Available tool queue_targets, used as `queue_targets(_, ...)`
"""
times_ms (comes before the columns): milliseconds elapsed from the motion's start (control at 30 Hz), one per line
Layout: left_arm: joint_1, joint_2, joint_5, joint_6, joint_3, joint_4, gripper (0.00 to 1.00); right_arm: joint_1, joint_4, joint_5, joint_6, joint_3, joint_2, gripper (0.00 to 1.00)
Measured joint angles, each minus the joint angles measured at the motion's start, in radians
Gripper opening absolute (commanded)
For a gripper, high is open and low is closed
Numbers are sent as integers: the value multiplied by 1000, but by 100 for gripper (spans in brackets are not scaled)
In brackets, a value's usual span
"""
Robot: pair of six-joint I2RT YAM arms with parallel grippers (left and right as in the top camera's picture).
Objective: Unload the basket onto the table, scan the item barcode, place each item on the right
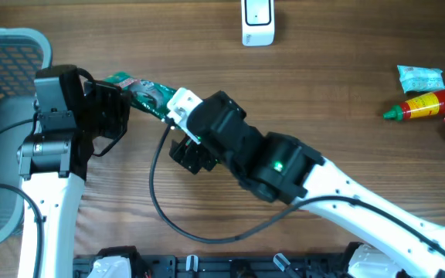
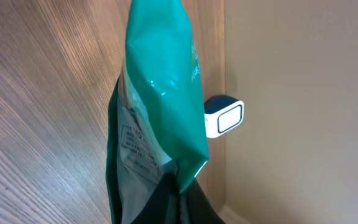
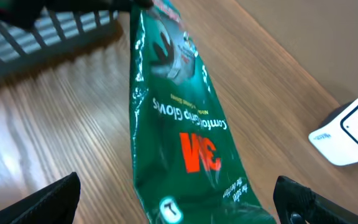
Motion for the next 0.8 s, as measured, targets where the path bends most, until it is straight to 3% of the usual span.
queue_targets(333, 0, 0, 44, 0, 0, -2, 4, 0, 115, 4, -119, 0, 111, 97)
queue_targets(400, 0, 0, 75, 2, 0, -2, 4, -1, 117, 10, -137, 0, 144, 84)
queue_targets(433, 0, 0, 92, 4, 0, -2, 4, -3, 117, 12, -143, 0, 161, 71)
queue_targets(467, 0, 0, 100, 5, 0, -4, 4, -7, 117, 12, -135, 0, 171, 53)
queue_targets(533, 0, 0, 120, 8, 0, -17, 4, -29, 116, 12, -120, 0, 181, 5)
queue_targets(700, -2, 0, 169, 17, 0, -24, 7, -112, 110, -37, -62, 0, 181, 4)
queue_targets(733, -2, 0, 179, 18, 0, -24, 26, -127, 104, -75, -54, 0, 181, 4)
queue_targets(767, -2, -4, 186, 20, 0, -24, 100, -152, 88, -146, -43, 0, 181, 4)
queue_targets(800, -2, -9, 184, 25, 0, -22, 100, -167, 71, -180, -37, 0, 181, 4)
